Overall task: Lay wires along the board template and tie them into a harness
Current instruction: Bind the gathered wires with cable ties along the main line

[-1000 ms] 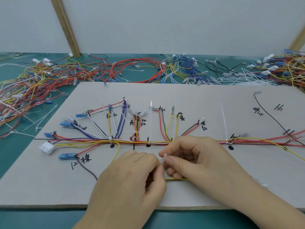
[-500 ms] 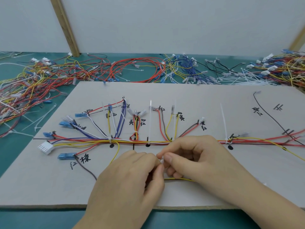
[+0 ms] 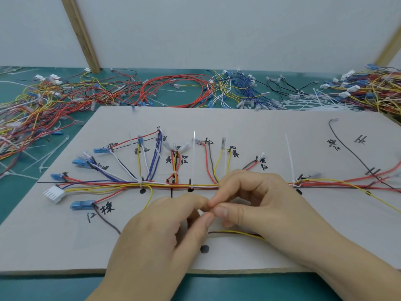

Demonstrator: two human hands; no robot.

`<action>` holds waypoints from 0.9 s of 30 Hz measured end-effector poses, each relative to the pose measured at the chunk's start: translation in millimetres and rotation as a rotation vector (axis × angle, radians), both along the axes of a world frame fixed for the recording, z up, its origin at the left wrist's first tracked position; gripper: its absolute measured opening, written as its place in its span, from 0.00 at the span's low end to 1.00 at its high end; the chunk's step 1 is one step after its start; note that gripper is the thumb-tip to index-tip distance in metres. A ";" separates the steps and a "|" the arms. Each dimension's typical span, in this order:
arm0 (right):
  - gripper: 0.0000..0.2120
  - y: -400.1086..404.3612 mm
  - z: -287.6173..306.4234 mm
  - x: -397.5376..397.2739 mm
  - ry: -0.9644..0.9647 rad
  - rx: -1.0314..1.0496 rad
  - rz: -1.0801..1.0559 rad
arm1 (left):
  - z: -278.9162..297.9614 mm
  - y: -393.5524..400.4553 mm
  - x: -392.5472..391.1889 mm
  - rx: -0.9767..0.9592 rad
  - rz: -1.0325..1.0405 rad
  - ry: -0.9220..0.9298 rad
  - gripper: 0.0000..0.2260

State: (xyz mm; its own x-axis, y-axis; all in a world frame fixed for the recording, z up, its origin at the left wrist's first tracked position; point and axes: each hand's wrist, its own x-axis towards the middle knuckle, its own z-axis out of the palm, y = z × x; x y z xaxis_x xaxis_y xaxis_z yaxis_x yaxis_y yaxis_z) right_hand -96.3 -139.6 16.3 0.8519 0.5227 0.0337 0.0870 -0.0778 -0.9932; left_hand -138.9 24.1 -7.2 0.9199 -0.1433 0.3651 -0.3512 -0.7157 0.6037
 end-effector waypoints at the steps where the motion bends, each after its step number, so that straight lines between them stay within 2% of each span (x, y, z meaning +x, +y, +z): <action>1: 0.05 0.2 0.0 0.1 -0.006 -0.001 0.002 | 0.9 1.0 0.6 -0.008 -0.005 0.002 0.11; 8: 0.04 -0.9 -2.3 1.2 -0.086 -0.019 -0.014 | 5.3 3.6 1.2 -0.102 -0.040 0.061 0.09; 14: 0.04 -0.1 -4.8 1.2 -0.118 -0.034 -0.011 | 8.1 3.3 1.5 -0.193 -0.051 0.106 0.11; 20: 0.05 2.0 -3.1 -1.4 0.013 0.049 -0.057 | 7.4 2.4 1.9 -0.095 -0.080 0.113 0.13; 27: 0.06 2.8 -2.6 -1.9 0.038 0.095 -0.096 | 7.7 2.4 2.6 0.002 -0.102 0.095 0.14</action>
